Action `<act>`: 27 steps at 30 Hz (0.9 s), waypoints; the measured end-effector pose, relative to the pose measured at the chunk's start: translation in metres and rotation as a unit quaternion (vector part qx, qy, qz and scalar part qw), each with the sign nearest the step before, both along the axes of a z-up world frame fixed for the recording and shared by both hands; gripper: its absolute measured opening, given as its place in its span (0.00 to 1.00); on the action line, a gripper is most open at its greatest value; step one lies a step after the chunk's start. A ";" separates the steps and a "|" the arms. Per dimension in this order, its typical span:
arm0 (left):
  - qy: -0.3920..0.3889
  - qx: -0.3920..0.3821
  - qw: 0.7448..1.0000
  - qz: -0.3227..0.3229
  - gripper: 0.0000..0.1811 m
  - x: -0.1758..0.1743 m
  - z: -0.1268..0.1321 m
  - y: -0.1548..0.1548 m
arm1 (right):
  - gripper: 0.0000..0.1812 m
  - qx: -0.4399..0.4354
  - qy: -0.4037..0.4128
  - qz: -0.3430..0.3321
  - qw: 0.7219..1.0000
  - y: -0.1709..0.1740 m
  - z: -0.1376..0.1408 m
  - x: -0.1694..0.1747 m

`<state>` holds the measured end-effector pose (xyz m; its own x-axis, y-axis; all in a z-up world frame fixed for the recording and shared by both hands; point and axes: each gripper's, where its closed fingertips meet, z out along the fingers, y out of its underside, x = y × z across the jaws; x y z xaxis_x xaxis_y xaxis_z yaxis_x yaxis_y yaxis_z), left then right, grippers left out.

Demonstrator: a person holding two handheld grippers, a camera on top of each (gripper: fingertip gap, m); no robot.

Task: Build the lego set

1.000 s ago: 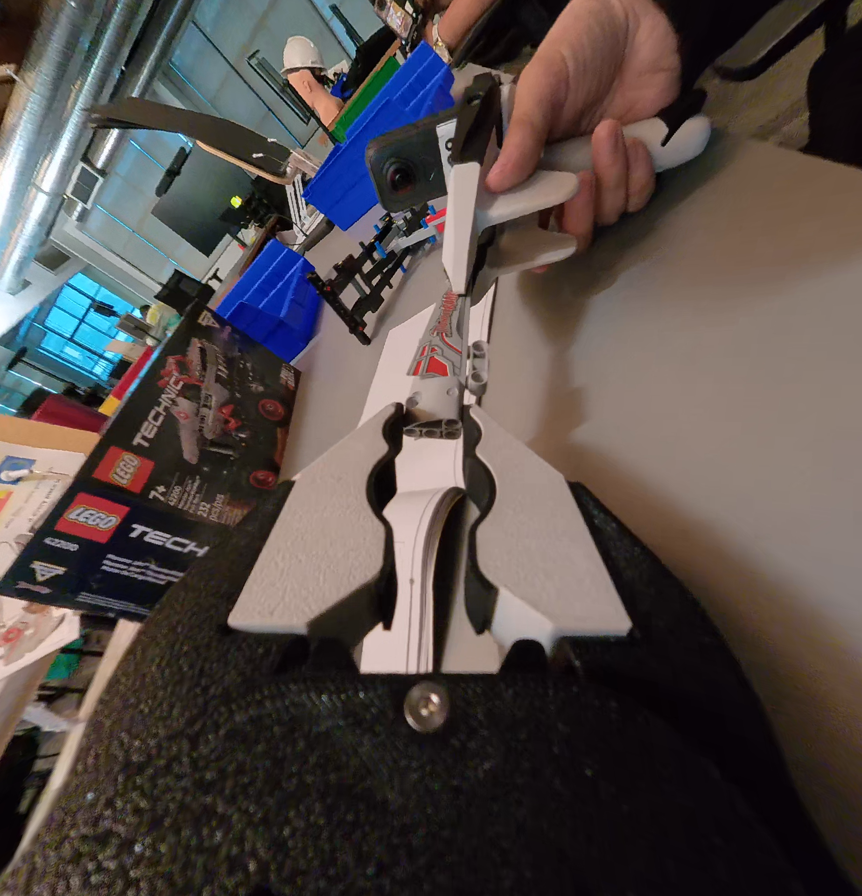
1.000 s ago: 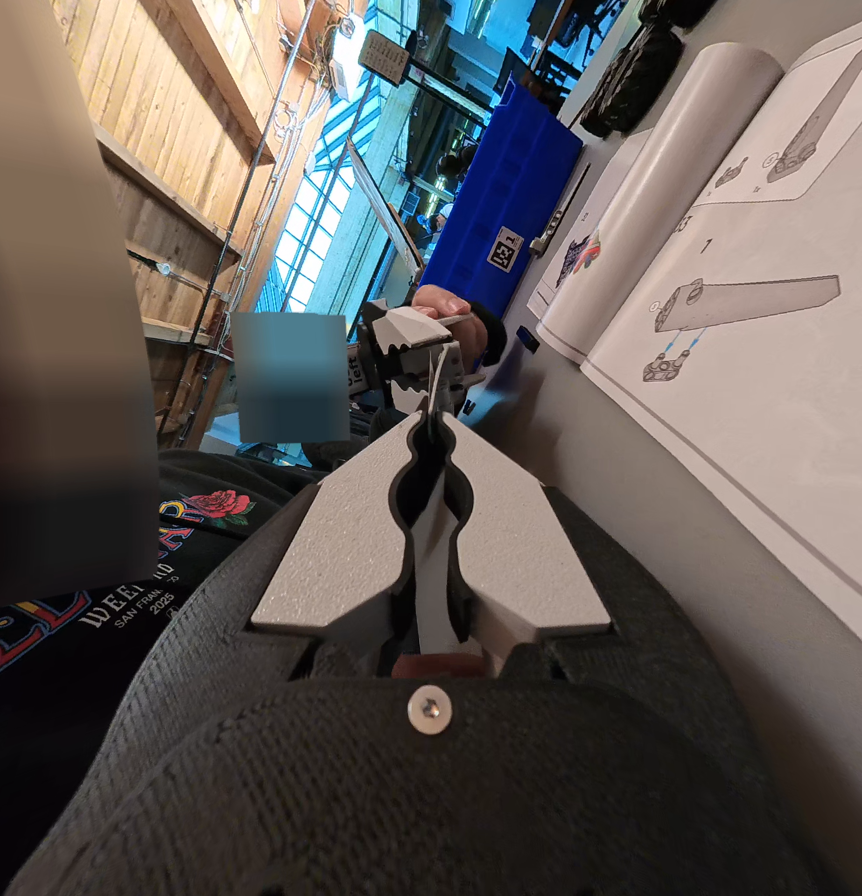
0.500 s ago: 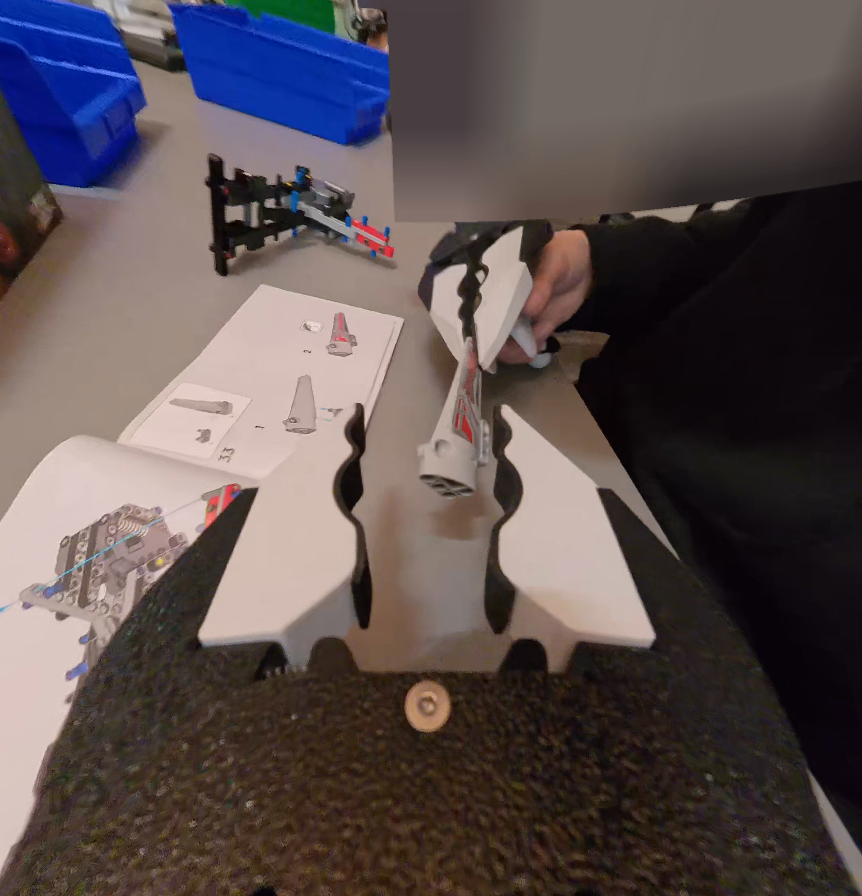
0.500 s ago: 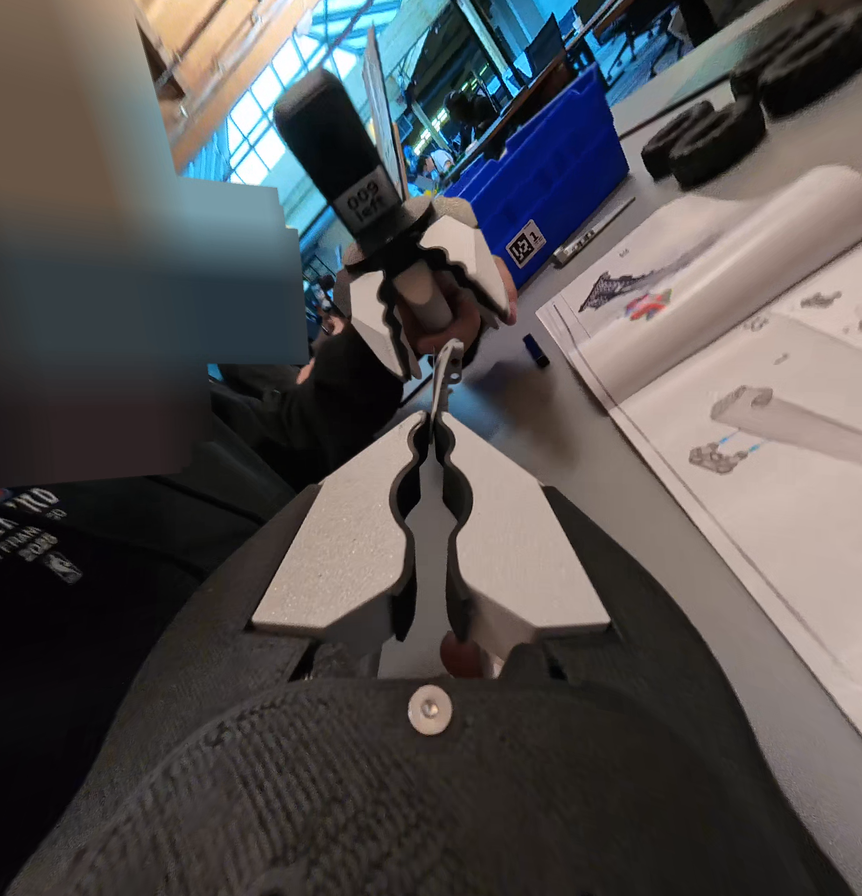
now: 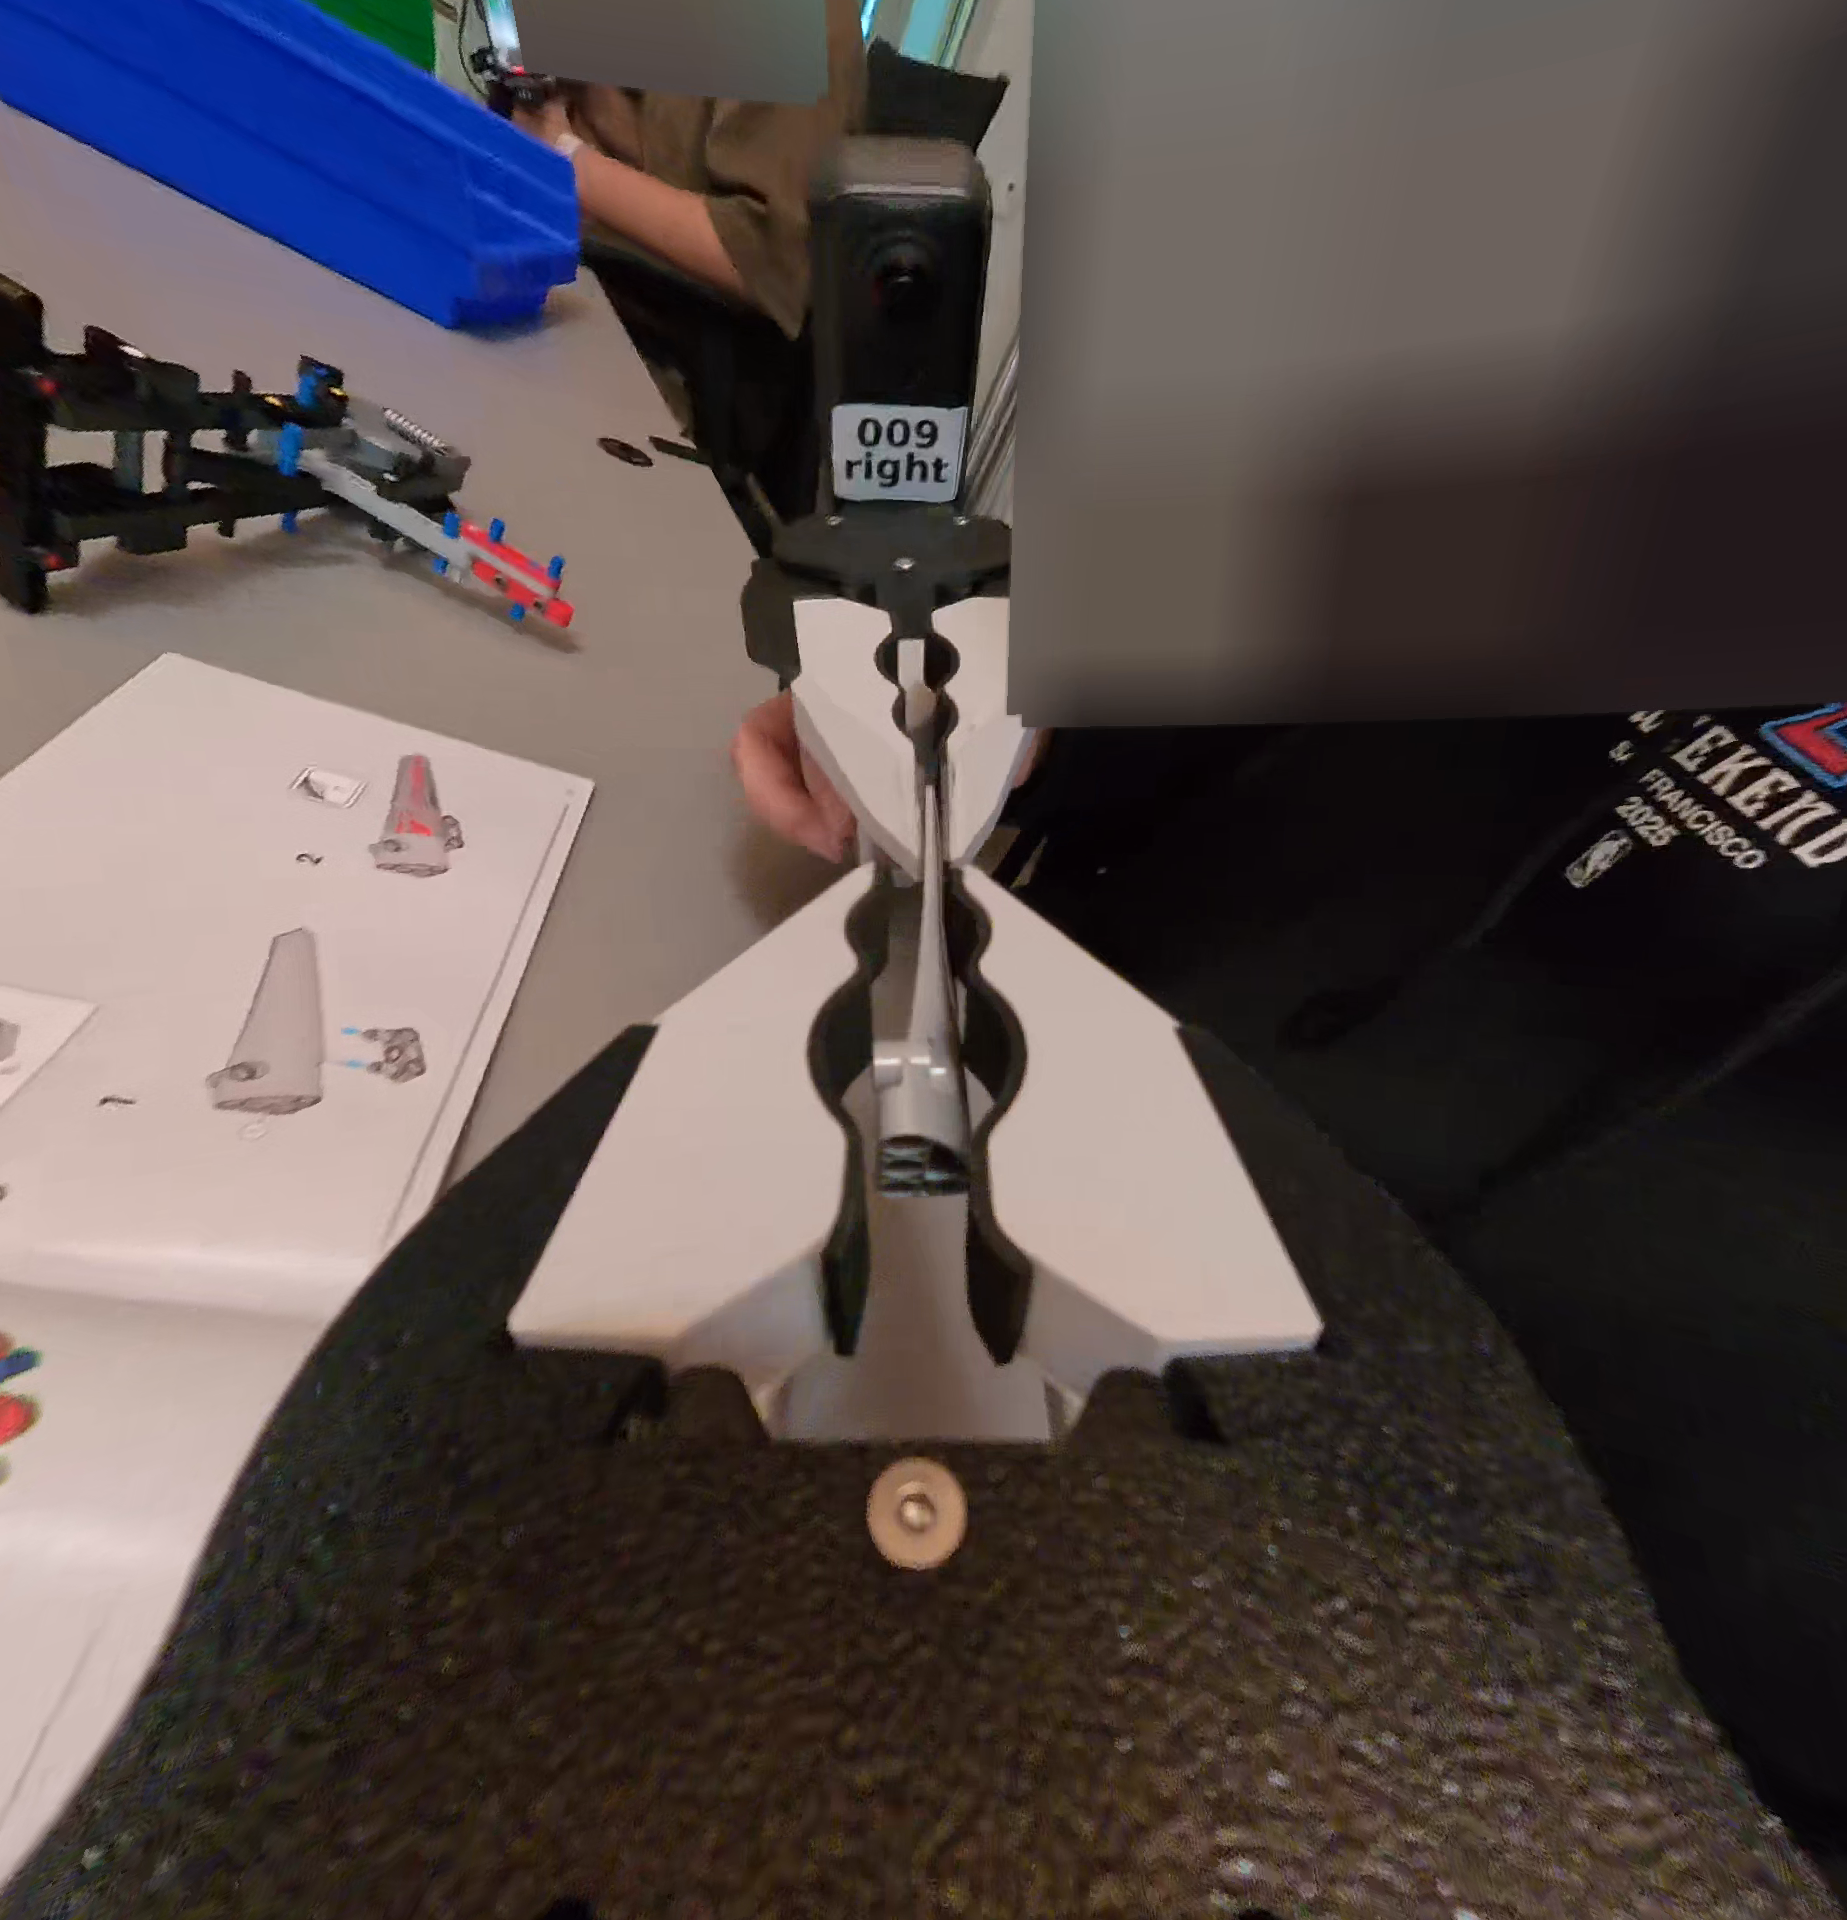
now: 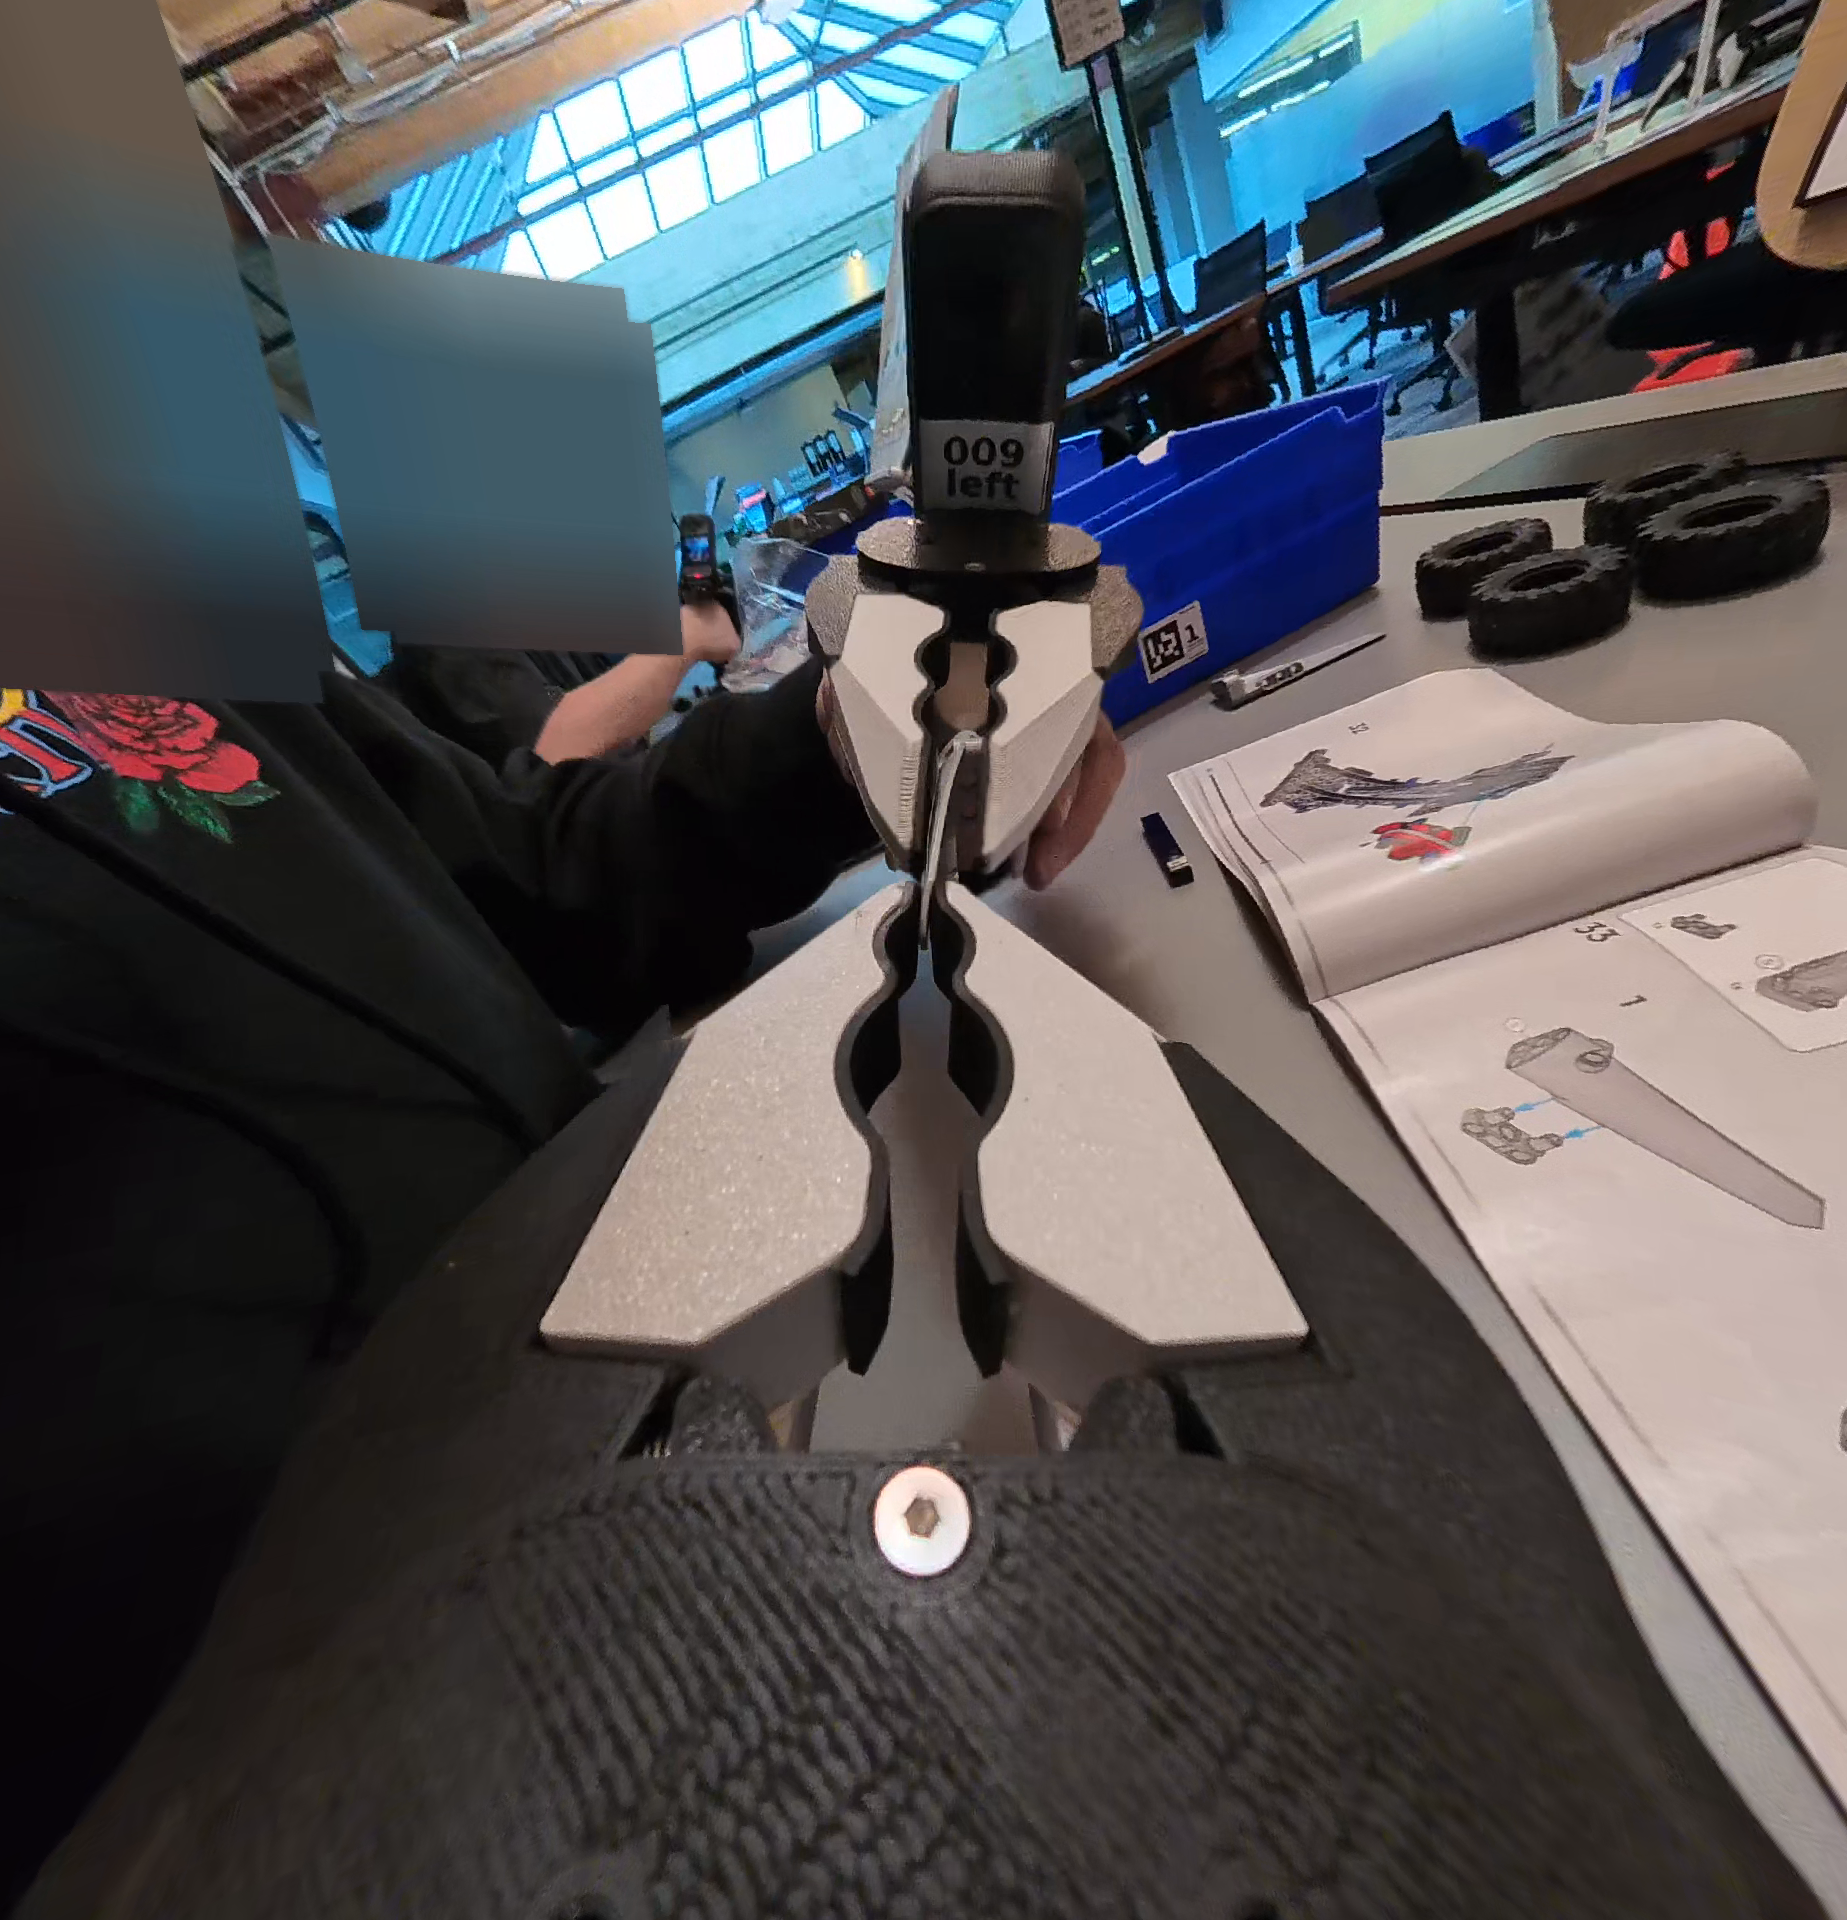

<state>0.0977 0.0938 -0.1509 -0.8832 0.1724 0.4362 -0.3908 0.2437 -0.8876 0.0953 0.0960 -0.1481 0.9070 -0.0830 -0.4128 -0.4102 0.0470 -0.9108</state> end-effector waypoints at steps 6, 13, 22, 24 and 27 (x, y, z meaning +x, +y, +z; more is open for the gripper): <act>0.055 -0.030 0.998 -0.021 0.01 -0.013 0.014 -0.004 | 0.00 0.063 0.031 0.017 0.997 -0.007 0.013 -0.007; 0.124 -0.048 0.990 -0.053 0.02 -0.022 0.019 -0.004 | 0.00 0.088 0.059 0.035 0.994 -0.011 0.017 -0.014; 0.008 -0.048 0.995 0.088 0.10 0.022 0.021 0.012 | 0.00 0.176 0.255 -0.031 0.950 -0.036 0.005 0.022; -0.059 -0.042 0.989 0.133 0.16 0.030 0.026 0.015 | 0.00 0.180 0.278 -0.047 0.942 -0.040 -0.002 0.029; -0.188 -0.005 0.967 0.170 0.20 0.033 0.022 0.017 | 0.00 0.194 0.300 -0.048 0.933 -0.043 -0.002 0.032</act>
